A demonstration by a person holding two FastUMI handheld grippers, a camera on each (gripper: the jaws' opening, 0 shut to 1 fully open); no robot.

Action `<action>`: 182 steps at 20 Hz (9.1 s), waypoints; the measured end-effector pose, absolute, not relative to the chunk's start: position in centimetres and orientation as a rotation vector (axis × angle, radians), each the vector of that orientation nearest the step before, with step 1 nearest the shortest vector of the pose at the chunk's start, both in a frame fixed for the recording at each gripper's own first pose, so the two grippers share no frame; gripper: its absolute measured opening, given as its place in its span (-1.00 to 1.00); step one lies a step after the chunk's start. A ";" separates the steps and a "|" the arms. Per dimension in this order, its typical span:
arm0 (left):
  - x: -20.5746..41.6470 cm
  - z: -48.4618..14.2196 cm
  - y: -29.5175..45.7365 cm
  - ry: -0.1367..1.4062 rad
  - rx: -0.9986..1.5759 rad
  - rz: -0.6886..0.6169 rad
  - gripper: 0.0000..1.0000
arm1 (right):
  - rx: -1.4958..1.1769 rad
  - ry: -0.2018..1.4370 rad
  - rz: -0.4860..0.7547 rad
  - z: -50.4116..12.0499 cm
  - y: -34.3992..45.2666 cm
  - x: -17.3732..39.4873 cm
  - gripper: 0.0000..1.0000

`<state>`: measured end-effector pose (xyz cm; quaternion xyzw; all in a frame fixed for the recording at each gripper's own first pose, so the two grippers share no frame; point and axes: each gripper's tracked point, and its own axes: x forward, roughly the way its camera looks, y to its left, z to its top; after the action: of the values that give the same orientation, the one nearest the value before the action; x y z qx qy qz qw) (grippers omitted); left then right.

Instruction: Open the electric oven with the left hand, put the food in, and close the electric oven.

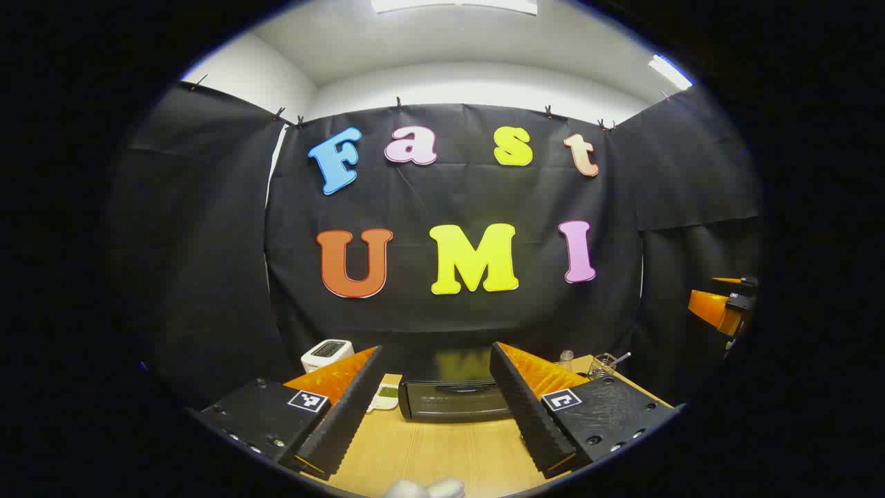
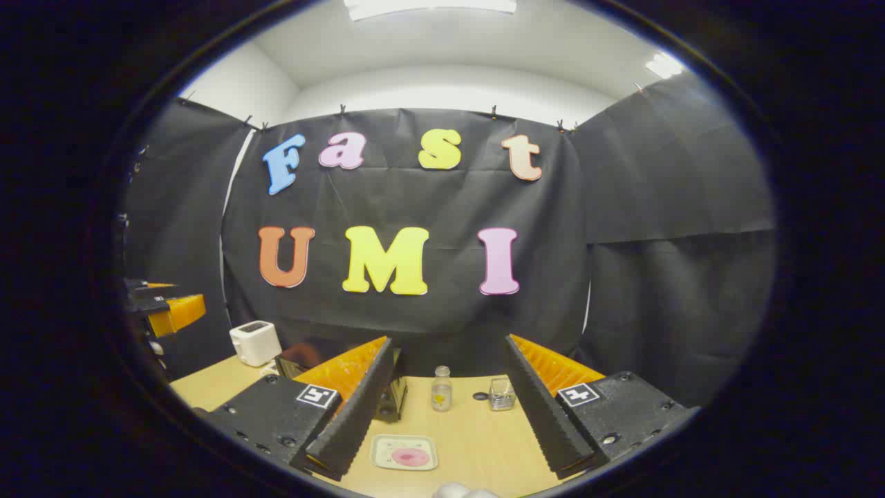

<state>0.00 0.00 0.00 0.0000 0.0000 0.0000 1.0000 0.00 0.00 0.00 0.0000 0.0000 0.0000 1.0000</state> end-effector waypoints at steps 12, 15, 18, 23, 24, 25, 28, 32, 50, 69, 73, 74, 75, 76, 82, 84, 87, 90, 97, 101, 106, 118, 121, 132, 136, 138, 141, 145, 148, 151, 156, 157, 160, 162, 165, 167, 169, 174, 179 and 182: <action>1.4 0.3 -2.6 -0.022 0.040 0.005 0.93 | 0.017 0.028 0.035 -0.1 -1.1 1.6 0.93; 2.0 -0.1 -2.7 -0.014 0.042 0.007 0.92 | 0.010 0.026 0.038 -0.2 -1.2 1.9 1.00; 3.1 -0.6 -3.0 -0.012 0.040 0.002 0.92 | 0.015 0.032 0.045 -0.1 -1.2 2.1 1.00; 7.6 -3.7 -4.8 0.016 0.000 -0.035 0.92 | 0.004 0.052 0.038 -0.1 -2.0 2.4 1.00; 8.9 -4.5 -5.1 0.028 -0.008 -0.045 0.92 | -0.001 0.058 0.035 -0.1 -2.3 2.4 1.00; 10.2 -5.3 -5.5 0.035 -0.012 -0.052 0.92 | -0.005 0.063 0.028 -0.1 -2.7 2.3 1.00; 14.3 -9.4 -6.1 0.092 -0.019 -0.057 0.92 | -0.005 0.084 0.003 -0.1 -3.7 2.0 1.00; 19.3 -14.9 -6.5 0.164 0.015 -0.054 0.93 | -0.031 0.110 -0.052 -0.5 -5.2 1.3 1.00; 24.0 -23.7 -6.4 0.328 0.001 -0.081 0.94 | -0.035 0.180 -0.137 -2.5 -5.7 -1.1 0.93; 12.8 -29.6 -6.1 0.443 0.023 -0.118 0.94 | 0.001 0.230 -0.096 -5.8 -4.1 -4.6 1.00; 10.3 -33.2 -6.0 0.512 0.028 -0.121 0.94 | -0.009 0.242 -0.103 -6.3 -4.2 -5.1 1.00; 9.7 -34.3 -5.9 0.535 0.025 -0.120 0.94 | -0.012 0.243 -0.106 -6.3 -4.2 -5.3 1.00; 9.1 -35.3 -5.8 0.559 0.023 -0.120 0.94 | -0.016 0.244 -0.110 -6.4 -4.4 -5.5 1.00; 8.7 -36.4 -5.8 0.583 0.022 -0.120 0.94 | -0.018 0.246 -0.111 -6.4 -4.4 -5.5 1.00; 8.0 -40.2 -5.7 0.652 0.017 -0.119 0.94 | -0.037 0.275 -0.123 -7.4 -4.9 -6.0 0.93; 8.1 -40.3 -5.9 0.645 0.047 -0.126 0.93 | -0.042 0.293 -0.123 -8.1 -4.9 -5.9 1.00; 8.0 -40.4 -5.9 0.652 0.035 -0.125 0.89 | -0.038 0.321 -0.107 -9.3 -4.5 -5.5 1.00; 8.3 -39.1 -5.7 0.605 0.024 -0.118 0.90 | -0.035 0.345 -0.094 -10.5 -4.5 -4.6 1.00; 5.3 -29.0 -2.0 0.435 0.026 -0.059 0.94 | -0.036 0.489 -0.021 -19.3 -5.0 0.6 0.89; 2.6 -20.6 -0.3 0.310 0.056 0.003 0.93 | -0.009 0.623 0.070 -26.3 -4.3 4.6 0.83; -1.2 -13.5 0.2 0.235 0.030 0.097 0.93 | 0.060 0.791 0.194 -33.8 -2.4 8.6 0.66; -5.8 -9.3 -0.9 0.234 -0.007 0.279 0.93 | 0.182 1.072 0.338 -43.1 2.4 15.7 -0.15; -6.3 -9.5 -0.9 0.252 0.002 0.302 0.93 | 0.259 1.183 0.337 -44.1 3.1 15.1 -0.31; -7.4 -9.7 -0.2 0.227 -0.031 0.342 0.93 | 0.426 1.373 0.327 -44.7 2.8 15.3 -0.92; -7.7 -9.6 0.6 0.211 -0.026 0.320 0.93 | 0.603 1.323 0.321 -44.0 2.8 14.7 -0.92; -7.4 -9.6 0.9 0.218 -0.033 0.293 0.93 | 0.676 1.280 0.287 -43.4 2.8 14.7 -0.93; -6.4 -9.5 1.0 0.226 -0.029 0.252 0.93 | 0.726 1.217 0.244 -42.2 2.3 14.4 -0.93; -5.2 -8.8 1.9 0.223 -0.030 0.189 0.94 | 0.784 1.121 0.190 -39.2 2.5 14.1 -0.93; -4.3 -8.8 2.7 0.225 -0.035 0.143 0.93 | 0.833 1.067 0.164 -37.0 3.6 13.4 -0.93; -3.4 -8.8 3.6 0.226 -0.038 0.106 0.93 | 0.884 1.014 0.143 -34.9 4.7 12.6 -0.93; -2.5 -8.8 5.5 0.219 -0.015 0.066 0.93 | 1.029 0.946 0.123 -32.5 9.1 11.1 -0.93; -2.4 -8.8 5.6 0.220 -0.004 0.058 0.93 | 1.056 0.939 0.123 -32.4 10.6 10.6 -0.93; -1.8 -8.8 6.6 0.226 0.011 0.045 0.94 | 1.131 0.937 0.115 -32.8 15.9 9.5 -0.93; -1.6 -9.0 7.0 0.233 0.012 0.040 0.93 | 1.178 0.931 0.126 -33.4 19.7 9.7 -0.93; -1.3 -9.2 7.8 0.236 0.028 0.048 0.93 | 1.207 0.949 0.126 -35.0 25.2 9.5 -0.93; -1.1 -9.4 8.1 0.240 0.032 0.051 0.93 | 1.218 0.969 0.140 -35.8 28.3 9.7 -0.93; -0.9 -9.5 8.5 0.245 0.041 0.055 0.94 | 1.236 0.977 0.148 -36.3 30.6 10.7 -0.93; -0.3 -9.9 10.0 0.255 0.077 0.080 0.93 | 1.248 0.947 0.099 -36.9 32.3 14.5 -0.92; 0.0 -10.9 11.2 0.278 0.067 0.113 0.94 | 1.275 0.880 0.050 -36.8 31.2 20.1 -0.93; 0.5 -11.5 11.6 0.297 0.061 0.127 0.94 | 1.286 0.819 0.012 -37.0 29.9 23.8 -0.92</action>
<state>0.46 11.57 -11.46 0.0305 0.1480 0.0634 0.9865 23.75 29.91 -37.00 0.5826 0.3709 0.0055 0.7232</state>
